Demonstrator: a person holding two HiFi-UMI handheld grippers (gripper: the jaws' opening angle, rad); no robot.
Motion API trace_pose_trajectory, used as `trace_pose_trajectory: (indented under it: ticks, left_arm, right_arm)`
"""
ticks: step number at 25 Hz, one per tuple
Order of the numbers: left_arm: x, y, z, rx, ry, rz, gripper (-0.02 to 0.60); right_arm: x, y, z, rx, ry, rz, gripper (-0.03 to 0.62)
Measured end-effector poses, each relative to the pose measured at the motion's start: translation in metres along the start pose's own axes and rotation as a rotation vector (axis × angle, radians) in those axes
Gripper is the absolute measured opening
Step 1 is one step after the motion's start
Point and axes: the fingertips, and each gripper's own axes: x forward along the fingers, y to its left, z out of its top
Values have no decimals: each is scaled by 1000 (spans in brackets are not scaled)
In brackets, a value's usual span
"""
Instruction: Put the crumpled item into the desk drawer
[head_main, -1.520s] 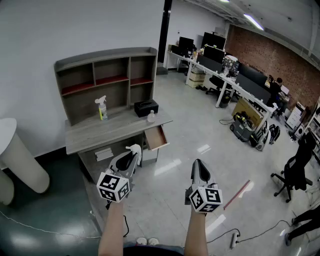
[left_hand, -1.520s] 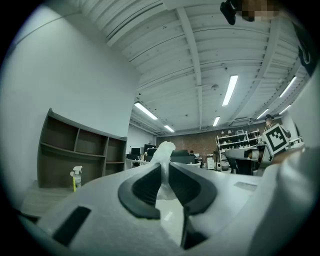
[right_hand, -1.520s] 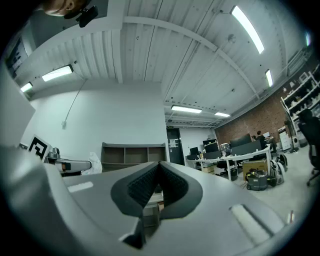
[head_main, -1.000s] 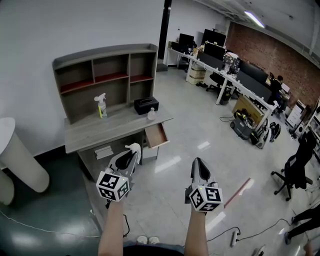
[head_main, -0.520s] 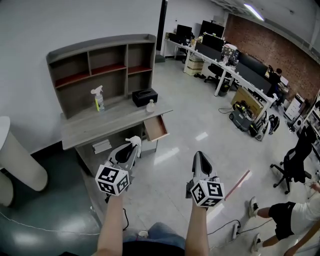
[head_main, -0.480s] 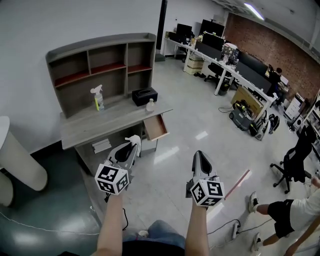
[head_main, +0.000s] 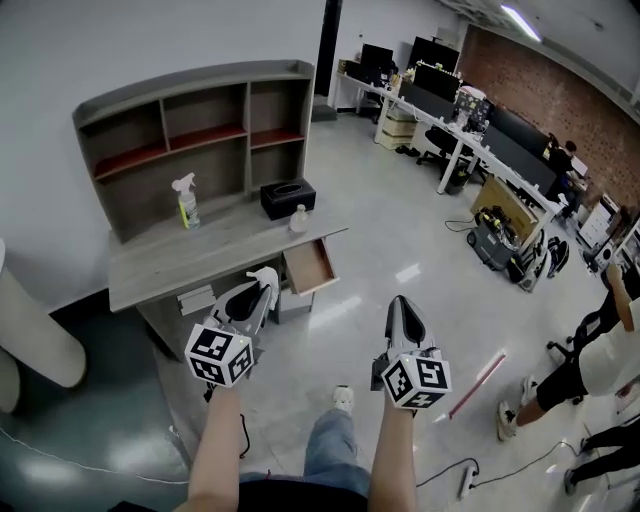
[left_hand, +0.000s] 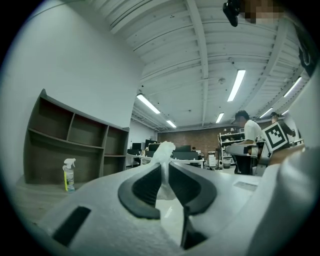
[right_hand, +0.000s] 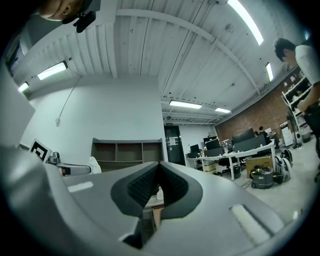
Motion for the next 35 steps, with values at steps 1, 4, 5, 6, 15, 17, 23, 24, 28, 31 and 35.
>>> trace_pose_trajectory:
  ticks: [1,4,5,6,15,17,23,24,28,31,35]
  left_arm:
    - [15,6,-5,1,2,10,52]
    - [61,24,-25,1,26,51,52]
    - [77,30,-32,0,37,68,52]
    - [93,36,-38,-3,49,88,52]
    - [222,105,-78,-61,104,291,52]
    - [242,115,-89,-75,114,331,52]
    - [286,138,-129,-120,152,407,52]
    - [293,141,-137,-130,160,416,52]
    - [321,148,-177,-166,206,450,52]
    - [340,151,-224,-200,258,474,52]
    - [362,151,-298,-265,323,483,52]
  right_arm:
    - [16,-10,-5,1,2,10,11]
    - [68,-42,-24,16,16,41,11]
    - [87,-53,-29,24,22,54,11]
    - [108,-63,-33,29,29,70,11]
    - [298,-118,-66,35,128,301,11]
    - [330,-124,-77,36,154,349,11]
    - [398,-126,-123,46,233,456,11]
    - [405,-125,-132,50,247,467,11]
    - [425,-123,-164,60,303,501,11]
    - [431,-126,-196,72,346,507,11]
    - [429,-129,-249,92,410,503,11]
